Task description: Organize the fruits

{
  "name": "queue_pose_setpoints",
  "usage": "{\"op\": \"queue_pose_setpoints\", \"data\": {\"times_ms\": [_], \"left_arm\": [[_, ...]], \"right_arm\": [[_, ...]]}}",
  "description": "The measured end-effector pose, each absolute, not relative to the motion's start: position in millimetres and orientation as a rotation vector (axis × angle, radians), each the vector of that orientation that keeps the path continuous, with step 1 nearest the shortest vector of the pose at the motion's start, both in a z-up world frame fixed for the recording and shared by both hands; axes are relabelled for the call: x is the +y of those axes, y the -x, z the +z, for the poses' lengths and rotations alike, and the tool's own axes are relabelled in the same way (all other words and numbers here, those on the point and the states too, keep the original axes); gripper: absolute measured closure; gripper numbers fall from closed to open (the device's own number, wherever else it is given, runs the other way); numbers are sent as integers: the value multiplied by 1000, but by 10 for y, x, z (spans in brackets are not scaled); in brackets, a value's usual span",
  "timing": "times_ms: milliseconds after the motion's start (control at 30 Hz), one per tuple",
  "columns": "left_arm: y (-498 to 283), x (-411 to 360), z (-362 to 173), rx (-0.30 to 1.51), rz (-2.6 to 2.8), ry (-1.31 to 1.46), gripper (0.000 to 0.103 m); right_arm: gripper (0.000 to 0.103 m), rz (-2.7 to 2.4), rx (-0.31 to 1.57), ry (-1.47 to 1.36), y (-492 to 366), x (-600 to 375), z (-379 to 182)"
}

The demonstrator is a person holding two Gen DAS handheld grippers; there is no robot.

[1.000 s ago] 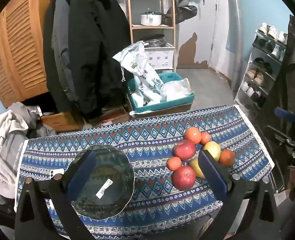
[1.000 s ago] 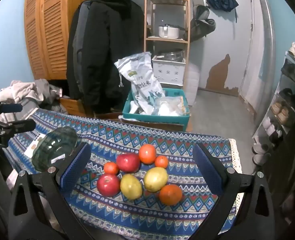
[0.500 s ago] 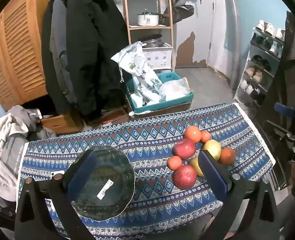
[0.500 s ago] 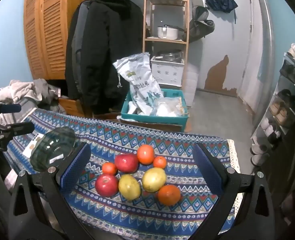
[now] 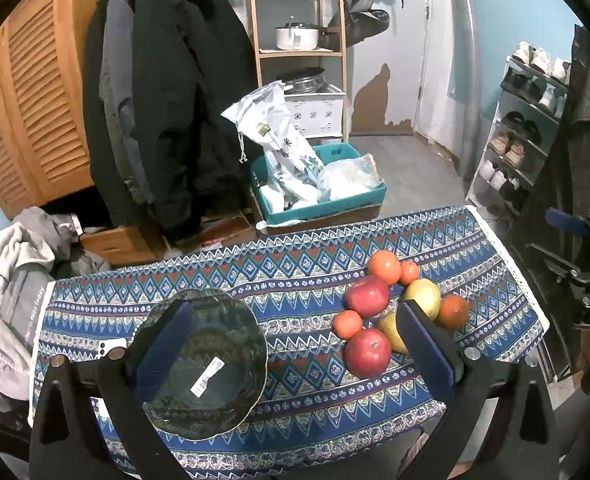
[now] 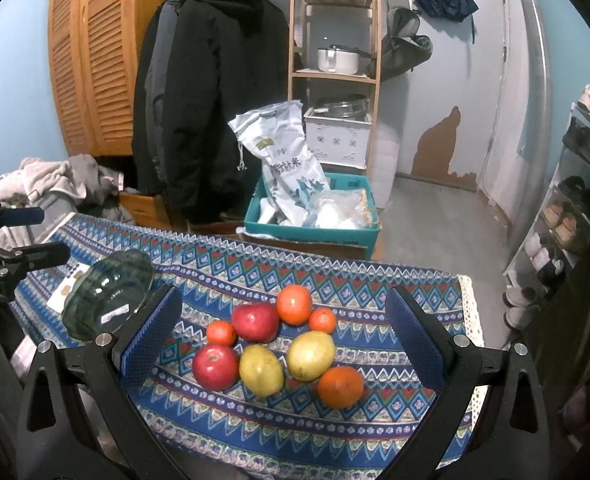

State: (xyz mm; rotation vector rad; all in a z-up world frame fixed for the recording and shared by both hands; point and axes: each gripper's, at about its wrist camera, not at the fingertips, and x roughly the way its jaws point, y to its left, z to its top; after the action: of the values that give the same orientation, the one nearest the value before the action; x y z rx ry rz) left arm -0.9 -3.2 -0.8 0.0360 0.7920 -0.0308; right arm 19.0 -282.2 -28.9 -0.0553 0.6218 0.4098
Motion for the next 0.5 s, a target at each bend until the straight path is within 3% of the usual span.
{"op": "queue_pose_setpoints", "data": {"times_ms": [500], "left_arm": [[2, -40, -48, 799, -31, -41, 1]], "right_arm": [[3, 414, 625, 54, -177, -2819, -273]]}}
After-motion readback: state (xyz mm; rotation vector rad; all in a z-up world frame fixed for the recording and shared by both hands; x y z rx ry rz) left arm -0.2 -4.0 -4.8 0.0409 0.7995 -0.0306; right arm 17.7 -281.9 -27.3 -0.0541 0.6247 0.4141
